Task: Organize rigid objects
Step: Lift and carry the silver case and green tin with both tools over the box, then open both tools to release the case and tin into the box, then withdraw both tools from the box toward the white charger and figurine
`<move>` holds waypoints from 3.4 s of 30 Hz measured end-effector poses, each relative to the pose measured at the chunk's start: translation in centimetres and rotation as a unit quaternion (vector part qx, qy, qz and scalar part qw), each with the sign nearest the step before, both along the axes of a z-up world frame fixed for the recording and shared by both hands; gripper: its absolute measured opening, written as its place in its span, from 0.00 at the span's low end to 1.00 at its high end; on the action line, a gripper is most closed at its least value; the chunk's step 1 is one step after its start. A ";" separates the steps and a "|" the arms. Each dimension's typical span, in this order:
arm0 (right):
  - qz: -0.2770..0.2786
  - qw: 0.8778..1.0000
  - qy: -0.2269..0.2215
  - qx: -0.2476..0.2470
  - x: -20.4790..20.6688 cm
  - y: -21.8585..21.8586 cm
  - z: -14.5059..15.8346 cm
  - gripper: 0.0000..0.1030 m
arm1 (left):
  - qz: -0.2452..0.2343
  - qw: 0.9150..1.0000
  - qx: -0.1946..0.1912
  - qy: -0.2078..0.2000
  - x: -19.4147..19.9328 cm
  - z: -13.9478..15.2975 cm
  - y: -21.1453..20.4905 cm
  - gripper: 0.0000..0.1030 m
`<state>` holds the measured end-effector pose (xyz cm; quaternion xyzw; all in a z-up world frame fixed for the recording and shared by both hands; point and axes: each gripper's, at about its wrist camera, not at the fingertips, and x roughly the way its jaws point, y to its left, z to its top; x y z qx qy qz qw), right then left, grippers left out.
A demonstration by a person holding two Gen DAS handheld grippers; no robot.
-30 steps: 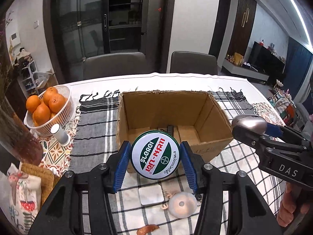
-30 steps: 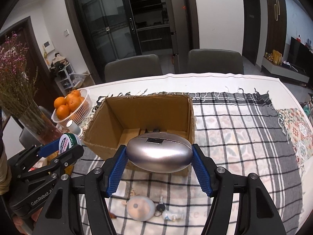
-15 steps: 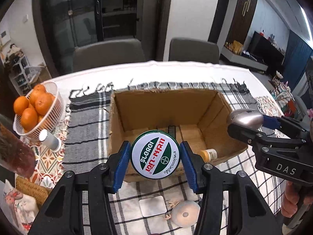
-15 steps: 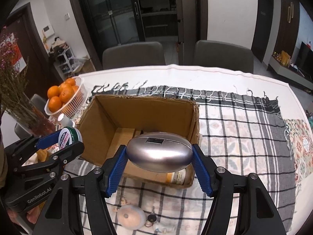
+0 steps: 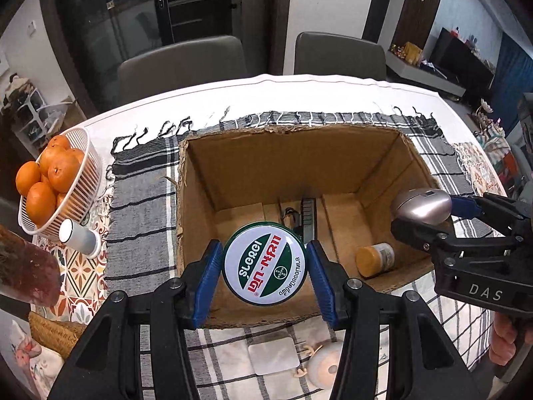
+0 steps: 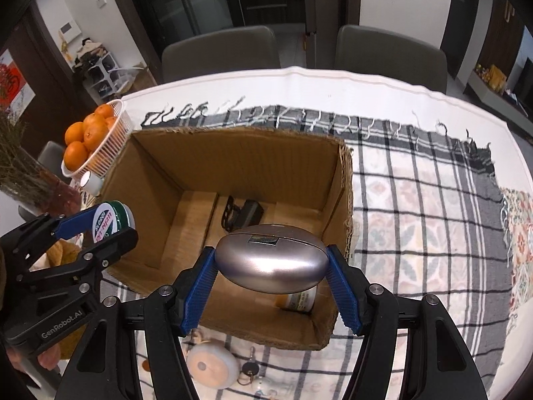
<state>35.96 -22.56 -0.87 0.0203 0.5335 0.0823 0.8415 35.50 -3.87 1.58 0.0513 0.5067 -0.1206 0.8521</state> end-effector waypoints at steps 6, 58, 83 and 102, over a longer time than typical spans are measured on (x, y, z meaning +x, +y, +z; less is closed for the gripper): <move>0.003 1.000 -0.001 -0.006 -0.2 0.2 0.4 0.64 | 0.004 1.000 -0.006 0.001 -0.1 0.1 0.0 0.51; -0.024 0.999 0.021 -0.029 -11.8 1.7 -2.7 0.64 | 0.030 0.999 -0.014 0.019 -10.9 -4.6 2.3 0.56; -0.030 0.989 0.141 -0.043 -12.1 1.5 -8.8 0.64 | 0.036 0.995 -0.003 0.090 -9.3 -10.5 2.0 0.61; -0.036 0.981 0.183 -0.044 -11.7 1.4 -12.2 0.64 | 0.030 0.992 0.010 0.120 -7.9 -13.1 1.0 0.64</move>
